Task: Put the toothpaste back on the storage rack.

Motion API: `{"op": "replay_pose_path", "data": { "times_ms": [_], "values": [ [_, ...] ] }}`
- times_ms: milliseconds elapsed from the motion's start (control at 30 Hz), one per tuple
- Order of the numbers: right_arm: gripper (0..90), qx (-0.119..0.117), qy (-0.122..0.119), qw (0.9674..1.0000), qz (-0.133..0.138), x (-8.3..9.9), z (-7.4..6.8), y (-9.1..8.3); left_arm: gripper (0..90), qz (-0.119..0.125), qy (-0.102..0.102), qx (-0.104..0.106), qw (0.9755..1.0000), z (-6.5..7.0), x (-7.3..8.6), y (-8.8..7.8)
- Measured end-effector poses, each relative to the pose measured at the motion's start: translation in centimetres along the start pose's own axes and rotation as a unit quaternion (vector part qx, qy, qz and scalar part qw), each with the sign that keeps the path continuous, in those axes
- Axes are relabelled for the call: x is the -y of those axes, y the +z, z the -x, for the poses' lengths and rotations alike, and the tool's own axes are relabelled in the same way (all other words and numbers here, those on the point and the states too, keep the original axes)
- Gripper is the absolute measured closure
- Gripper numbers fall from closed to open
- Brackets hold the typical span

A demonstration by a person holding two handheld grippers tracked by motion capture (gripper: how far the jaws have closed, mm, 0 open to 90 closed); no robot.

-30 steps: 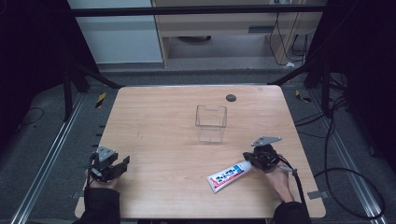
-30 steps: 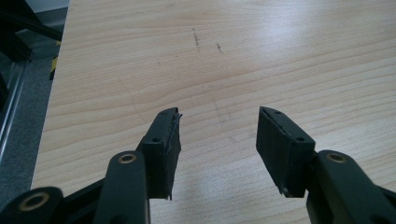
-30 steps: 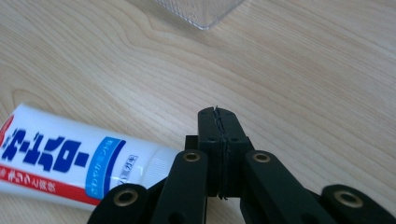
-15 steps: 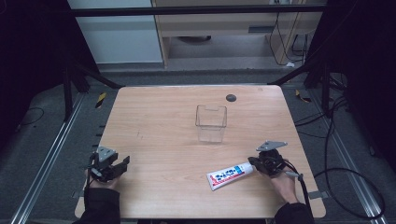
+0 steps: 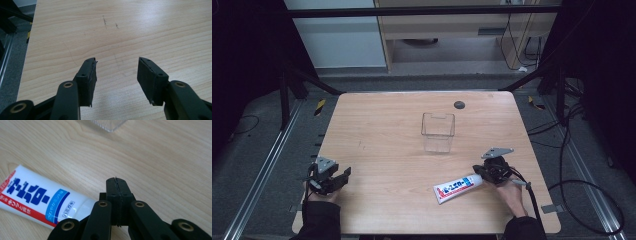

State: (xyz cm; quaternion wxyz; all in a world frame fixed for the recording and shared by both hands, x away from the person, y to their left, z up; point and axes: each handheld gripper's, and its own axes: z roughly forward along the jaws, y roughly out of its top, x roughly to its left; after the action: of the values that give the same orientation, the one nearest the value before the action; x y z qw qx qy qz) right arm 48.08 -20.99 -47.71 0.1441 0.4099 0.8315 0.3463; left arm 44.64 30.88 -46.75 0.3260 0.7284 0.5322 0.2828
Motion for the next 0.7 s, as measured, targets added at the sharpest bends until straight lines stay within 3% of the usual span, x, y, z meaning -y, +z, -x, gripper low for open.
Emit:
{"op": "replay_pose_path", "data": {
  "times_ms": [200,700],
  "values": [
    [90.0,-0.008,0.001,1.0,-0.004,0.2,-0.1,-0.3,48.8,0.0,-0.001,0.0,1.0,0.0,0.0,0.0],
    [90.0,-0.011,-0.024,0.9994,-0.025,1.5,-1.7,-1.5,48.7,-0.001,0.0,0.001,1.0,0.0,0.0,0.0]
  ]
}}
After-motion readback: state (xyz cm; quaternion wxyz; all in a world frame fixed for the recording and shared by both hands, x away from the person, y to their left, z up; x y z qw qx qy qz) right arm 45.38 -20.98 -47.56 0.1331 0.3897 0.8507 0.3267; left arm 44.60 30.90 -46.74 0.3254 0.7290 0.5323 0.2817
